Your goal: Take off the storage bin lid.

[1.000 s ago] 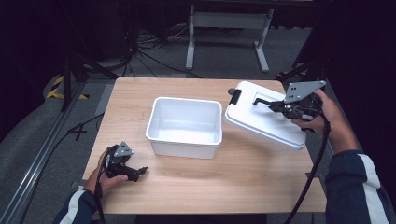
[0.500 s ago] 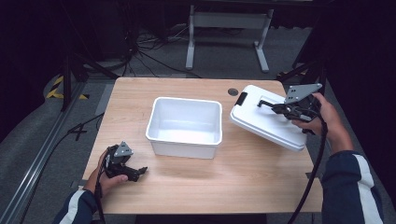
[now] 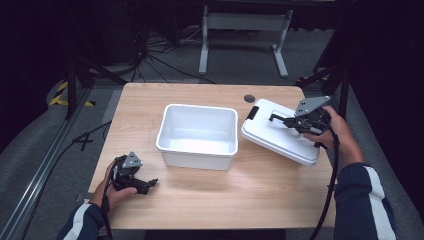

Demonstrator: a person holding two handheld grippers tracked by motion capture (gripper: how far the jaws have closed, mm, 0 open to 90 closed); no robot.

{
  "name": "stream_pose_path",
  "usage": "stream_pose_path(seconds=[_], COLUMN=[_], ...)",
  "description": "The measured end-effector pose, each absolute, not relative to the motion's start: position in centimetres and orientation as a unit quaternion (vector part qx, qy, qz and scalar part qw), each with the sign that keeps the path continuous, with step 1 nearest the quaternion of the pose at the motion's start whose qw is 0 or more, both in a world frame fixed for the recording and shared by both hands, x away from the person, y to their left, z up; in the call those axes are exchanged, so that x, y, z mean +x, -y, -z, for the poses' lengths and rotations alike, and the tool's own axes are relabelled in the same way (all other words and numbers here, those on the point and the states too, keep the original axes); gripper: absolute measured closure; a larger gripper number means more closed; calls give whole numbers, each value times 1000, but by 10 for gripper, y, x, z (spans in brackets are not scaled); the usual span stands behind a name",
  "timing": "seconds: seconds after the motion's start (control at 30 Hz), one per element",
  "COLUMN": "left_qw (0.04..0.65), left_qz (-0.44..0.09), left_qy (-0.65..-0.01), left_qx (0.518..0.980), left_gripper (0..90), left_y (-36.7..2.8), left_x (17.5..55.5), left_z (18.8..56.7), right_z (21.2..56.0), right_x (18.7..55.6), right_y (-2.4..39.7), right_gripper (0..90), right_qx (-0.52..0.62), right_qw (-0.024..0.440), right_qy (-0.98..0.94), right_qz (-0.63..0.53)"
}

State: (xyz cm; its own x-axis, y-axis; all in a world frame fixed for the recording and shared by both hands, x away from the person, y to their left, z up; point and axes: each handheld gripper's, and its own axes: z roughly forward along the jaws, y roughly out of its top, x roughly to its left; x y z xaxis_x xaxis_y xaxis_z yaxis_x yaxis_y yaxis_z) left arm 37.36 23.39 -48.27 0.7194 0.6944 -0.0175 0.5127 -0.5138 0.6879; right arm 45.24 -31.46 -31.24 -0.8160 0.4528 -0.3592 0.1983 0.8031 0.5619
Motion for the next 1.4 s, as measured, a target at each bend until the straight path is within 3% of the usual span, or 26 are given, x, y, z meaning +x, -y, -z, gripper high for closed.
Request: stream_pose_path(seconds=[1.4], left_qw=[348], left_qz=[-131], left_qy=[-349], left_qx=[860], left_gripper=[5], left_y=[-234], left_x=[374], left_z=[483], right_z=[379], right_x=[478], right_y=[296], right_gripper=[844], right_qx=[201], right_qw=[211], right_qy=[-926], right_qz=[-239])
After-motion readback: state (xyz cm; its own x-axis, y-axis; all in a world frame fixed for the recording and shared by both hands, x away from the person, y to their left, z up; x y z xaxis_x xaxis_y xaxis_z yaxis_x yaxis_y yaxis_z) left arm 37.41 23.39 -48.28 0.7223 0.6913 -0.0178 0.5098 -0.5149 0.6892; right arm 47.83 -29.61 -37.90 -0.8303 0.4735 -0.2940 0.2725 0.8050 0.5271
